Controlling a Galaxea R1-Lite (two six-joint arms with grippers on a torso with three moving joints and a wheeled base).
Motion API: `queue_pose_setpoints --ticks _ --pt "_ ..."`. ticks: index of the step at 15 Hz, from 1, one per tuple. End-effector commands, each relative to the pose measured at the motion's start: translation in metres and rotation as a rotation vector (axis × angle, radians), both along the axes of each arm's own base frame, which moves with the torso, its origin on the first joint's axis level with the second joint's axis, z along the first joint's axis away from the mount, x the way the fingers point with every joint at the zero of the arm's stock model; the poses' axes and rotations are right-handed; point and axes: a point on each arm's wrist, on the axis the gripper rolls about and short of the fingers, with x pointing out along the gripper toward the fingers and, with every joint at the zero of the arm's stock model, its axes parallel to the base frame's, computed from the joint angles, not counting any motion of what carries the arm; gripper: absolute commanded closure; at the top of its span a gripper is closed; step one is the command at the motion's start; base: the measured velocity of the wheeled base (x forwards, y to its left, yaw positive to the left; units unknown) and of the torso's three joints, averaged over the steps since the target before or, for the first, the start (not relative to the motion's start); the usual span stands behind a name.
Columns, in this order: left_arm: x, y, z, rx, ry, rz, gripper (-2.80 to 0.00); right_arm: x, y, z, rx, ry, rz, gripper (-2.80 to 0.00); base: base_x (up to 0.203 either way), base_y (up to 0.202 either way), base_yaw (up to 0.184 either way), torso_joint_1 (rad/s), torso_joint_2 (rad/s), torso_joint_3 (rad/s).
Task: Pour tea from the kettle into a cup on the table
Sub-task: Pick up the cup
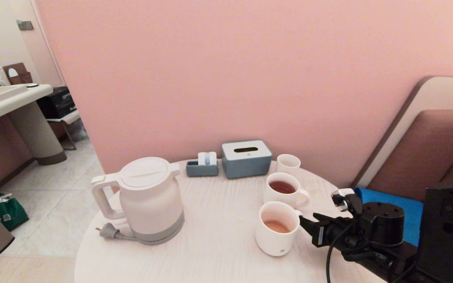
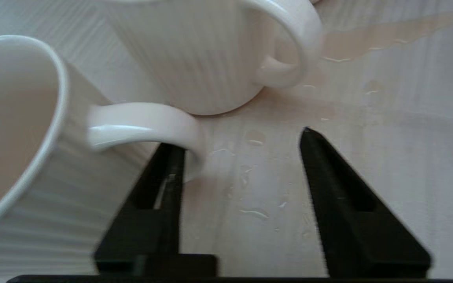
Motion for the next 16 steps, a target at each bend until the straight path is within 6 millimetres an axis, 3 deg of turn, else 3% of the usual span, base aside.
queue_pose_setpoints --ticks 1,16 --pt "0.0001 0.0000 0.0000 0.000 0.001 0.000 0.00 0.0019 0.0006 0.0050 0.013 -0.046 0.000 0.00 0.000 0.000 0.000 0.000 0.00 0.000" --pt "0.0001 0.0000 0.0000 0.000 0.001 0.000 0.00 -0.0078 -0.0026 0.0081 0.007 -0.035 -0.004 0.00 0.000 0.000 0.000 0.000 0.00 0.000"
